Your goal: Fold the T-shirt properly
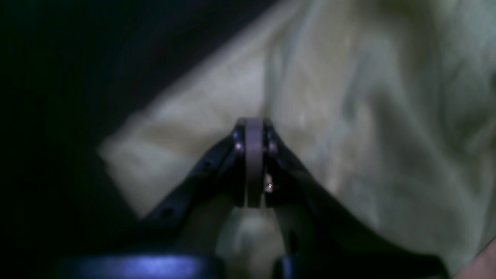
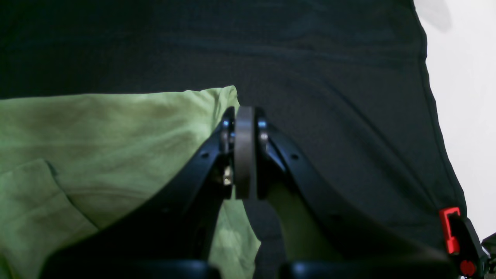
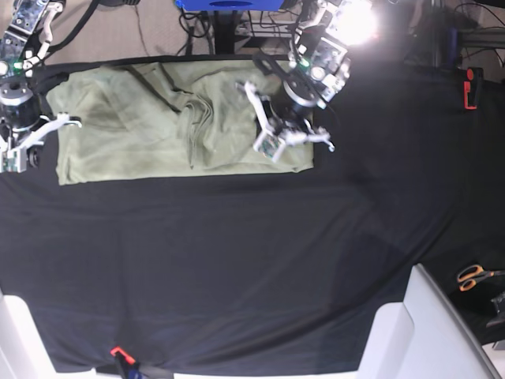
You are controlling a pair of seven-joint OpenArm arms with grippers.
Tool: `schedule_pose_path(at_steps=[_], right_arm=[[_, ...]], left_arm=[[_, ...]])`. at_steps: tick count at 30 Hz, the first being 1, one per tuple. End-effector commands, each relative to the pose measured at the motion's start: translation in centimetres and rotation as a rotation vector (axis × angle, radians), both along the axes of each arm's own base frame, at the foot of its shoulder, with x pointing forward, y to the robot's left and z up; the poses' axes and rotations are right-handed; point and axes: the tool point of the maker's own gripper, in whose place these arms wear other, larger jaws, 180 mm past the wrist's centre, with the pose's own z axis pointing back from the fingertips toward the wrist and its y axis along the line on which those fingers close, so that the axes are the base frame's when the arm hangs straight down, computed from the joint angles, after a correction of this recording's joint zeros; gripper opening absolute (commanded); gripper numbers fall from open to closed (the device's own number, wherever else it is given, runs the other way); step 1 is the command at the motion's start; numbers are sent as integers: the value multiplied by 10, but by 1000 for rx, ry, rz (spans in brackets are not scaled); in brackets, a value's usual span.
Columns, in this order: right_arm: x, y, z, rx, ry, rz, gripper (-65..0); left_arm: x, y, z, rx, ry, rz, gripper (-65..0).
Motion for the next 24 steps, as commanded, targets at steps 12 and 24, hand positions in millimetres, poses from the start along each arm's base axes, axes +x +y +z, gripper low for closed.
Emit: schedule_pose_path(at_steps=[12,24], right_arm=[[9,-44,-2,283,240,6,-284],[-9,-75,-70,625,447,-84,-42]], left_arm=[[-43,154,12,169,-3,300,-650],[-96,189,18,-84,-3,459,-650]])
